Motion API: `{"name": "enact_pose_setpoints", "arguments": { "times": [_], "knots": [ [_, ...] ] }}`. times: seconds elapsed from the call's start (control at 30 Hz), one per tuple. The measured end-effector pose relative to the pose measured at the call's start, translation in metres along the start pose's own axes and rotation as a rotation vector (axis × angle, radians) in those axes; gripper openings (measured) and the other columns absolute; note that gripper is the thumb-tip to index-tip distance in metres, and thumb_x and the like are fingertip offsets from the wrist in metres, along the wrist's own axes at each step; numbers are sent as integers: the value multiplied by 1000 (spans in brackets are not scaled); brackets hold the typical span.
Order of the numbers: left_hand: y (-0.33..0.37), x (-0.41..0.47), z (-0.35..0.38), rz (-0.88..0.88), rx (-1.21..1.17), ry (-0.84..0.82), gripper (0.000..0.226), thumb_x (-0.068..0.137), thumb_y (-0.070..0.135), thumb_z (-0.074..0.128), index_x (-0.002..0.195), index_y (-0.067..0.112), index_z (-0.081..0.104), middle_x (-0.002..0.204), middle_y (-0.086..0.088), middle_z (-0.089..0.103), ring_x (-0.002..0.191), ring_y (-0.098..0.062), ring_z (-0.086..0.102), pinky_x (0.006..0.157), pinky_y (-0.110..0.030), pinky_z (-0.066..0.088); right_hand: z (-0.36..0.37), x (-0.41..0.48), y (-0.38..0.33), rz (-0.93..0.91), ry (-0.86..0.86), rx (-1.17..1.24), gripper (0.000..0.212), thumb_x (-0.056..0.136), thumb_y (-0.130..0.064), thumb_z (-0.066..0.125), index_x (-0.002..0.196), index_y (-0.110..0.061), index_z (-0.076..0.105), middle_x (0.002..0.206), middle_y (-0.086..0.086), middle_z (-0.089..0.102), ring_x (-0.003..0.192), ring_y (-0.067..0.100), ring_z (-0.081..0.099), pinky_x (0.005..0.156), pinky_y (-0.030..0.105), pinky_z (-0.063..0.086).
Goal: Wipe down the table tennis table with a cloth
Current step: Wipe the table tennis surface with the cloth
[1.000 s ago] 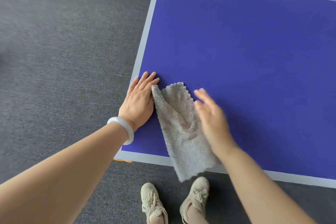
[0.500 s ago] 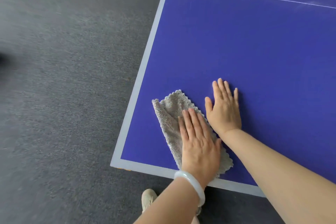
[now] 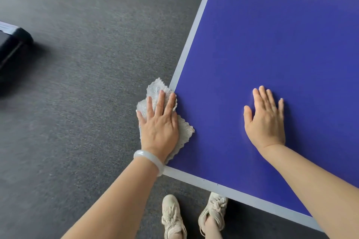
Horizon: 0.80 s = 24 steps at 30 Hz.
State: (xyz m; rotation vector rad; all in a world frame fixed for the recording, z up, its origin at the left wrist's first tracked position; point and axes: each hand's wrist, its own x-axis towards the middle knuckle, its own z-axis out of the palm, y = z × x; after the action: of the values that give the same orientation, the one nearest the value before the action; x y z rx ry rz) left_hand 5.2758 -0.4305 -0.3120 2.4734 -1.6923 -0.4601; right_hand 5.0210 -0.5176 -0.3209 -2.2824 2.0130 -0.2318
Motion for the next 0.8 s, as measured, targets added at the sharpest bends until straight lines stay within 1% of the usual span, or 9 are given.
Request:
{"name": "enact_pose_setpoints", "arguments": {
  "times": [0.1, 0.2, 0.3, 0.37, 0.5, 0.57, 0.63, 0.7, 0.8],
  "knots": [
    [5, -31, 10, -20, 29, 66, 53, 104, 39, 9, 156, 38, 3, 165, 9, 0, 152, -24, -8, 119, -60, 2, -1, 0, 0, 1, 8, 18, 58, 102, -29, 45, 153, -7, 32, 161, 12, 29, 151, 26, 22, 124, 52, 10],
    [11, -80, 21, 1, 48, 89, 54, 103, 37, 19, 157, 32, 12, 164, 5, 11, 152, -25, 0, 118, -61, 9, -1, -1, 0, 4, 3, 24, 57, 102, -29, 43, 154, -7, 32, 161, 11, 28, 152, 25, 21, 124, 51, 9],
    [13, -86, 22, 22, 48, 51, 56, 102, 40, 19, 157, 34, 10, 164, 7, 5, 152, -25, -4, 118, -60, 11, 1, 0, 2, 1, 0, 20, 58, 103, -31, 41, 154, -8, 30, 162, 10, 26, 152, 24, 19, 124, 50, 8],
    [13, -66, 17, 57, 45, 43, 55, 102, 41, 16, 156, 36, 8, 164, 8, 2, 151, -25, -9, 119, -57, 9, 0, 0, 2, -4, -1, 22, 57, 103, -31, 41, 154, -8, 30, 162, 10, 26, 152, 24, 19, 124, 50, 8],
    [24, 10, 5, 95, -45, 63, 53, 105, 40, 16, 157, 34, 9, 165, 7, 4, 152, -27, -3, 121, -47, 13, -2, 0, 1, 10, -6, 23, 57, 103, -31, 40, 155, -9, 29, 163, 9, 25, 152, 22, 17, 125, 49, 7],
    [43, 51, 5, 88, -14, 61, 53, 105, 38, 16, 157, 30, 8, 165, 5, 4, 151, -30, -3, 122, -45, 9, -2, 1, 1, 22, -8, 46, 55, 104, -30, 38, 155, -10, 30, 163, 7, 25, 153, 21, 16, 125, 48, 6],
    [67, 73, 7, 87, 45, 61, 54, 105, 37, 14, 158, 25, 6, 165, 3, 3, 150, -34, -6, 122, -47, 1, -2, 2, 1, 33, -15, 75, 53, 105, -30, 34, 155, -12, 31, 163, 4, 24, 153, 18, 15, 125, 46, 6],
    [91, 66, 14, 174, 48, 77, 54, 106, 35, 14, 158, 21, 7, 165, 1, 3, 150, -34, -9, 121, -48, -3, -3, 2, 2, 42, -13, 109, 51, 106, -29, 33, 154, -14, 32, 163, 2, 25, 153, 16, 16, 125, 44, 6],
    [116, 3, 35, 430, 2, 75, 54, 106, 32, 16, 157, 18, 15, 165, -1, 8, 151, -32, -6, 121, -50, 2, -6, 2, 2, 38, 17, 183, 48, 106, -24, 36, 152, -12, 38, 161, 2, 30, 151, 16, 20, 125, 44, 8]
  ]
}}
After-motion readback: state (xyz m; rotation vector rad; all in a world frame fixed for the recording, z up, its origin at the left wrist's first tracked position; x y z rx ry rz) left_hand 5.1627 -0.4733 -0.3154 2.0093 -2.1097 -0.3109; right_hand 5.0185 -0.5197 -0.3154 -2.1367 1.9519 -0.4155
